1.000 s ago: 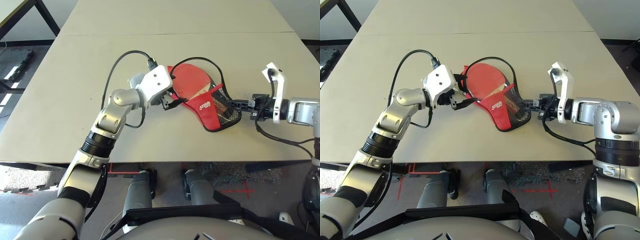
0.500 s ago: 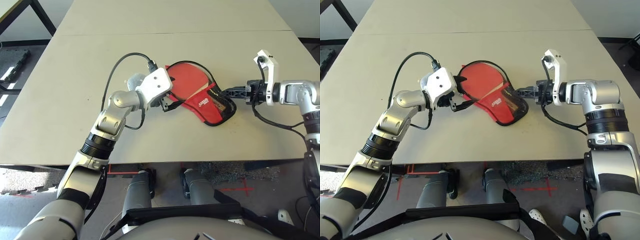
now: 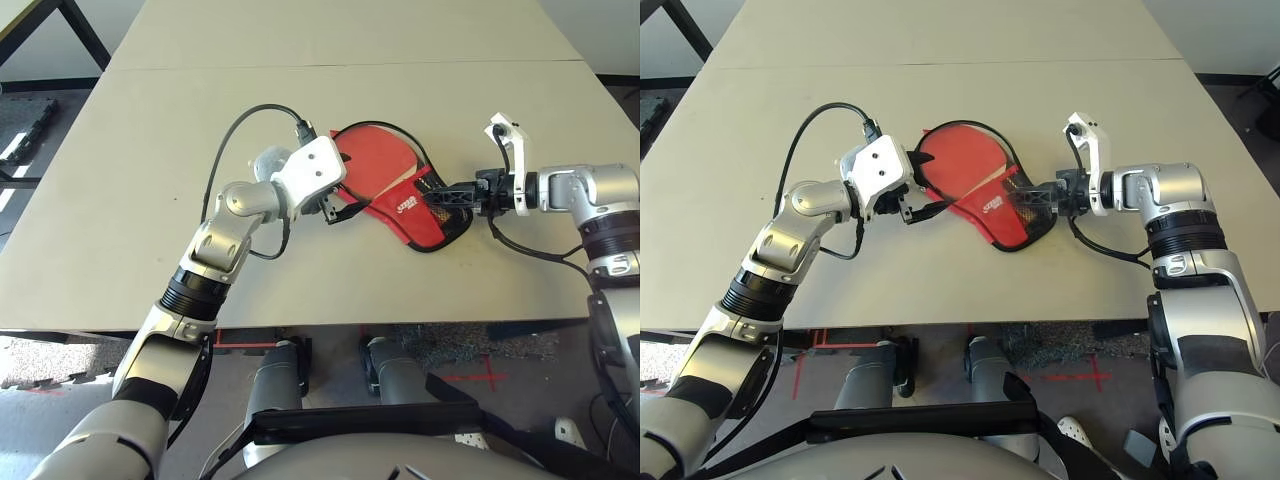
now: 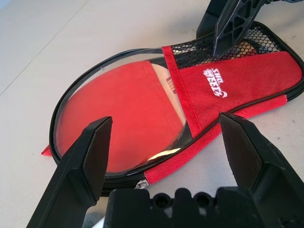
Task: Store the ping-pong paddle in its case and zip it.
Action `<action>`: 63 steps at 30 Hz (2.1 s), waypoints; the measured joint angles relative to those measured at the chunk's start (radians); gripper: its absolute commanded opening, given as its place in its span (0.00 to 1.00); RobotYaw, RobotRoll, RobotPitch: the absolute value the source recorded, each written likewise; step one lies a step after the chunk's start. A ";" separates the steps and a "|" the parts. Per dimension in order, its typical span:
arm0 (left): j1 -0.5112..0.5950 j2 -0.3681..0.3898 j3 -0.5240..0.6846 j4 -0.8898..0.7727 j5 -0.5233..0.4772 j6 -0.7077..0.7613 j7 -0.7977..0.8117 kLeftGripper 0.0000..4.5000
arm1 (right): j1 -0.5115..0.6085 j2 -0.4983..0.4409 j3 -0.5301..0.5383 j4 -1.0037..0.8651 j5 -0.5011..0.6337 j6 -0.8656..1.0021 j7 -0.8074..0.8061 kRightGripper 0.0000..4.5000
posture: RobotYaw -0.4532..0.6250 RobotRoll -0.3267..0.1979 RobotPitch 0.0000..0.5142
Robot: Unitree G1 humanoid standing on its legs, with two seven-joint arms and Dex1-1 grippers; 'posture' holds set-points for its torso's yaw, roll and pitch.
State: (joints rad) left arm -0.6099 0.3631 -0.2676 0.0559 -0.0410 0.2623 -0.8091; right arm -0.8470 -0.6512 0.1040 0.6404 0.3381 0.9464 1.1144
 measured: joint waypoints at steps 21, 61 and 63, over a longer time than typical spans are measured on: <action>0.001 -0.003 -0.009 0.003 0.002 -0.001 0.001 1.00 | 0.077 -0.044 -0.067 -0.121 0.049 0.170 -0.010 0.01 | 0.41 0.62 0.42; 0.001 -0.031 -0.024 0.061 0.011 -0.046 0.011 1.00 | 0.341 -0.340 -0.147 -0.545 0.238 0.234 -0.053 1.00 | 0.39 0.62 0.40; 0.001 -0.025 -0.024 0.065 0.011 -0.047 0.010 1.00 | 0.315 -0.365 -0.106 -0.462 0.161 0.054 -0.001 1.00 | 0.39 0.62 0.40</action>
State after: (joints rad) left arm -0.6091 0.3385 -0.2911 0.1209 -0.0300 0.2152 -0.7987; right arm -0.5316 -1.0161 -0.0023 0.1789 0.4994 1.0006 1.1131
